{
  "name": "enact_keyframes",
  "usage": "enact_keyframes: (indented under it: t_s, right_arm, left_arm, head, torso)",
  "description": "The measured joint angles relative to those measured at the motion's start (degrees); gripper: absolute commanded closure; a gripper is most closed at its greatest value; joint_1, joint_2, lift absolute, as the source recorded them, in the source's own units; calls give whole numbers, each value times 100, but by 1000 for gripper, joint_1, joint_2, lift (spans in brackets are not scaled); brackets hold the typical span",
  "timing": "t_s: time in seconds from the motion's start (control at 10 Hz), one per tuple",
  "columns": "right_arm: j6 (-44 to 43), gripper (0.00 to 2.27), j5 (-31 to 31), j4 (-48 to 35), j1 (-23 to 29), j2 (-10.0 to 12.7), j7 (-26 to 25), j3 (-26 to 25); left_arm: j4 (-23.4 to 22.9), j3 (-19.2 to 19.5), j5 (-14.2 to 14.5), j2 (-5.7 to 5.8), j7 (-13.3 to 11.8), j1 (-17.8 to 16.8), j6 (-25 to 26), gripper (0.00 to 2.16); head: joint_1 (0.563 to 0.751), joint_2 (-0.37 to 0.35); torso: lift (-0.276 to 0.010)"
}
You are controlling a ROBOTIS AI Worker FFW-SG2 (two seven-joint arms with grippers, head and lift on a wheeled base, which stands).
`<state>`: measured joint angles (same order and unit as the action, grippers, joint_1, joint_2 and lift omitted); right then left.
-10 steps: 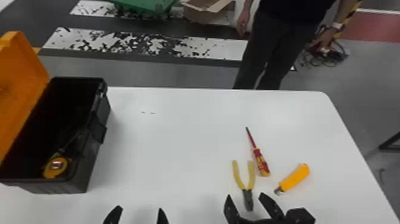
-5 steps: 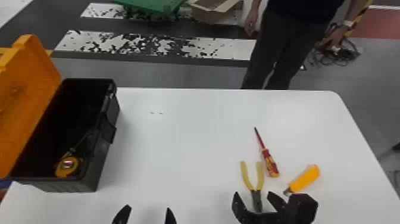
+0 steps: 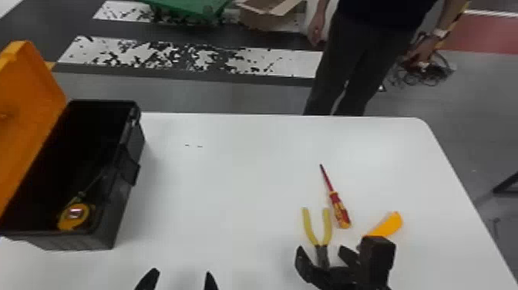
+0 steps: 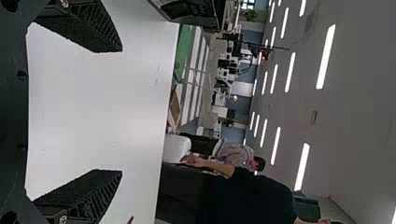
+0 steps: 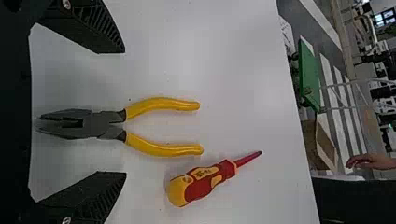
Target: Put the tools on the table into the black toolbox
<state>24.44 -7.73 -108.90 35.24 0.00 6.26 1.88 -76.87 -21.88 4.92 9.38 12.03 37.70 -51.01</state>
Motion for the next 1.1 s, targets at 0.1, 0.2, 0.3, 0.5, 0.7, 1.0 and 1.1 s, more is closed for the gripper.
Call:
enact_keyframes:
  t_s: [0.1, 0.2, 0.3, 0.5, 0.7, 1.0, 1.1]
  right_arm:
    - [133, 83, 0, -5, -50, 0, 0, -4]
    - [235, 124, 0, -25, -91, 0, -2, -6]
    - [303, 221, 0, -43, -115, 0, -2, -15]
    - [399, 630, 2, -83, -131, 0, -2, -27]
    - [400, 1382, 1, -107, -131, 0, -8, -41]
    - [729, 2256, 115, -221, -134, 1, -96, -40]
    - [907, 2256, 219, -276, -134, 1, -94, -27]
  left_arm:
    - [-3, 0, 0, 1, 0, 1, 1, 60]
    - [-3, 0, 0, 2, 0, 1, 4, 60]
    - [-3, 0, 0, 4, 0, 1, 5, 60]
    - [-5, 0, 0, 11, -6, 1, 13, 60]
    - [-12, 0, 0, 11, -9, 1, 18, 60]
    - [-17, 0, 0, 21, -9, 2, 18, 63]
    - [-21, -3, 0, 25, -9, 7, 18, 63]
  head:
    - [695, -72]
    - [695, -71]
    - [695, -71]
    - [695, -73]
    - [695, -76]
    - [695, -84]
    - [695, -87]
  torso:
    - [-75]
    - [-75]
    - [-75]
    - [-75]
    - [-75]
    - [-75]
    - [-75]
